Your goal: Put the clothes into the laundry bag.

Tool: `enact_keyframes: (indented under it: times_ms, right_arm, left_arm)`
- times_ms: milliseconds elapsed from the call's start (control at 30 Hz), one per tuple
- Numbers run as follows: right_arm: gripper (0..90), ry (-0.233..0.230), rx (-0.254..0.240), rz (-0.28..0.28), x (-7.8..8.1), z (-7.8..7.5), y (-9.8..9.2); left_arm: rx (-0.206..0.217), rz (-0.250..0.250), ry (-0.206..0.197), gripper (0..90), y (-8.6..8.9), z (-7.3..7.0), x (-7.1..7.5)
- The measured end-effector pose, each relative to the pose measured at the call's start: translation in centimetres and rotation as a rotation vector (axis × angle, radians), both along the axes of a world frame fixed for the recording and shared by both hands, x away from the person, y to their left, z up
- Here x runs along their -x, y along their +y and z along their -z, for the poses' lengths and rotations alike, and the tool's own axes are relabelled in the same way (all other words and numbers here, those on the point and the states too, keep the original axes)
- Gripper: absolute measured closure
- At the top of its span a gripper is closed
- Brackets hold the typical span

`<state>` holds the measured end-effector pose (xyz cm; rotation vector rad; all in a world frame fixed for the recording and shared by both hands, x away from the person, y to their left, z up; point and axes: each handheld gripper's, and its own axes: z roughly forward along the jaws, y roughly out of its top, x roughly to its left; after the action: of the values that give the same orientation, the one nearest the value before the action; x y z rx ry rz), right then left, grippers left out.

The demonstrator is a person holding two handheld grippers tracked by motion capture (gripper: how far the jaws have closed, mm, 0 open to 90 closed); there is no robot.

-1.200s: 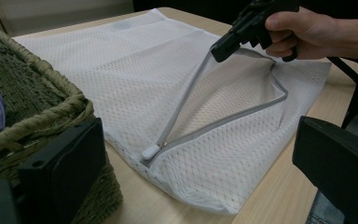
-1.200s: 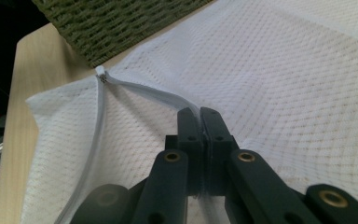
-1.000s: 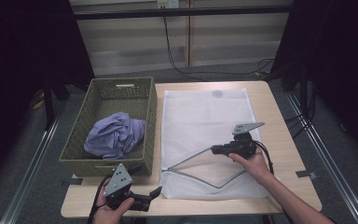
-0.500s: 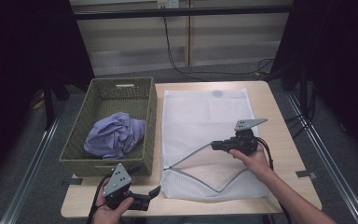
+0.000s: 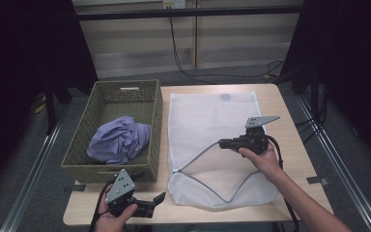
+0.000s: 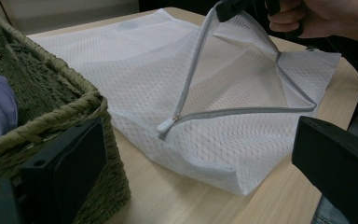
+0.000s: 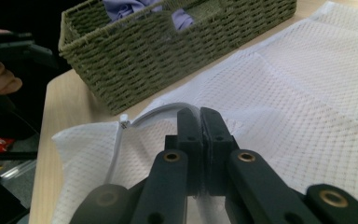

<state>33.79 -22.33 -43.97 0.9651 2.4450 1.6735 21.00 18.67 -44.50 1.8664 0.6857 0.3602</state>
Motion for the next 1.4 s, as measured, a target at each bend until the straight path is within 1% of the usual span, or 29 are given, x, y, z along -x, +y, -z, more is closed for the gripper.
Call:
enact_keyframes:
  times_ms: [33, 133, 167, 200, 267, 367, 467, 600, 633, 767, 800, 867, 900, 933, 1033, 1067, 1133, 1167, 1200, 1233, 1300, 1333, 1400]
  right_arm:
    - [88.5, 0.001, -0.004, 0.001, 0.0, -0.2, 0.0]
    - [88.5, -0.016, -0.02, -0.001, -0.2, -0.8, 0.0]
    - [88.5, -0.016, -0.02, -0.001, -0.2, -0.8, 0.0]
    - [88.6, -0.026, -0.026, -0.001, -0.3, -1.1, 0.0]
    - [88.6, -0.031, -0.03, 0.001, -0.4, -1.4, 0.1]
    - [88.6, -0.04, -0.04, 0.0, -0.6, -1.7, 0.3]
    - [88.6, -0.045, -0.047, 0.0, -0.7, -1.9, 0.3]
    - [88.6, -0.067, -0.063, 0.004, -0.9, -2.5, 0.2]
    - [88.6, -0.07, -0.064, 0.007, -0.9, -2.6, 0.2]
    - [88.6, -0.078, -0.077, 0.009, -1.1, -2.9, 0.1]
    - [88.6, -0.085, -0.085, 0.009, -1.1, -3.1, 0.1]
    - [88.6, -0.092, -0.078, 0.009, -1.2, -3.4, 0.1]
    - [88.6, -0.096, -0.079, 0.007, -1.2, -3.5, 0.1]
    - [88.6, -0.099, -0.084, 0.011, -1.2, -3.7, 0.1]
    - [88.6, -0.106, -0.09, 0.009, -1.3, -3.9, 0.1]
    - [88.6, -0.104, -0.094, 0.01, -1.4, -4.0, 0.2]
    - [88.7, -0.105, -0.092, 0.011, -1.6, -4.3, 0.2]
    - [88.7, -0.103, -0.101, 0.012, -1.6, -4.4, 0.3]
    - [88.7, -0.109, -0.104, 0.01, -1.7, -4.5, 0.3]
    - [88.7, -0.109, -0.104, 0.01, -1.7, -4.5, 0.3]
    - [88.8, -0.118, -0.128, 0.011, -1.8, -4.9, 0.2]
    - [88.8, -0.119, -0.131, 0.009, -1.8, -4.9, 0.2]
    - [88.8, -0.115, -0.129, 0.007, -1.8, -4.7, 0.2]
  left_arm:
    - [0.001, 0.0, 0.0, 3.2, 0.0, 0.0, 0.0]
    - [-0.01, -0.005, 0.003, 3.2, 0.0, 0.0, 0.1]
    - [-0.01, -0.005, 0.003, 3.2, 0.0, 0.0, 0.1]
    - [-0.007, -0.003, 0.002, 3.2, 0.0, 0.0, 0.0]
    - [-0.003, 0.001, 0.0, 3.2, 0.0, 0.0, 0.0]
    - [-0.003, -0.006, 0.002, 3.2, 0.0, 0.0, 0.1]
    - [0.003, -0.001, -0.002, 3.2, 0.1, 0.0, 0.0]
    - [-0.007, -0.005, -0.002, 3.1, 0.1, 0.0, 0.0]
    - [0.0, -0.005, -0.002, 3.2, 0.1, 0.0, 0.0]
    - [-0.005, -0.005, 0.002, 3.2, 0.1, 0.0, 0.1]
    - [-0.004, -0.007, 0.002, 3.2, 0.0, 0.0, 0.1]
    - [-0.007, -0.006, 0.001, 3.2, 0.1, 0.0, 0.1]
    - [0.003, 0.001, 0.001, 3.2, 0.0, 0.0, 0.0]
    - [-0.008, -0.001, 0.0, 3.2, 0.0, 0.0, 0.0]
    - [-0.01, -0.001, 0.001, 3.2, 0.0, 0.0, 0.0]
    - [-0.019, -0.012, 0.003, 3.2, 0.0, 0.0, 0.0]
    - [-0.02, -0.015, 0.006, 3.2, 0.1, 0.1, 0.0]
    - [-0.02, -0.015, 0.006, 3.3, 0.1, 0.1, 0.0]
    - [-0.01, -0.002, 0.002, 3.2, 0.1, 0.1, -0.1]
    - [-0.01, -0.002, 0.002, 3.3, 0.1, 0.1, -0.1]
    - [-0.012, 0.006, 0.0, 3.2, 0.1, 0.0, -0.1]
    - [0.004, 0.009, 0.008, 3.2, 0.0, 0.0, 0.0]
    - [0.016, 0.009, 0.015, 3.1, 0.0, 0.0, 0.0]
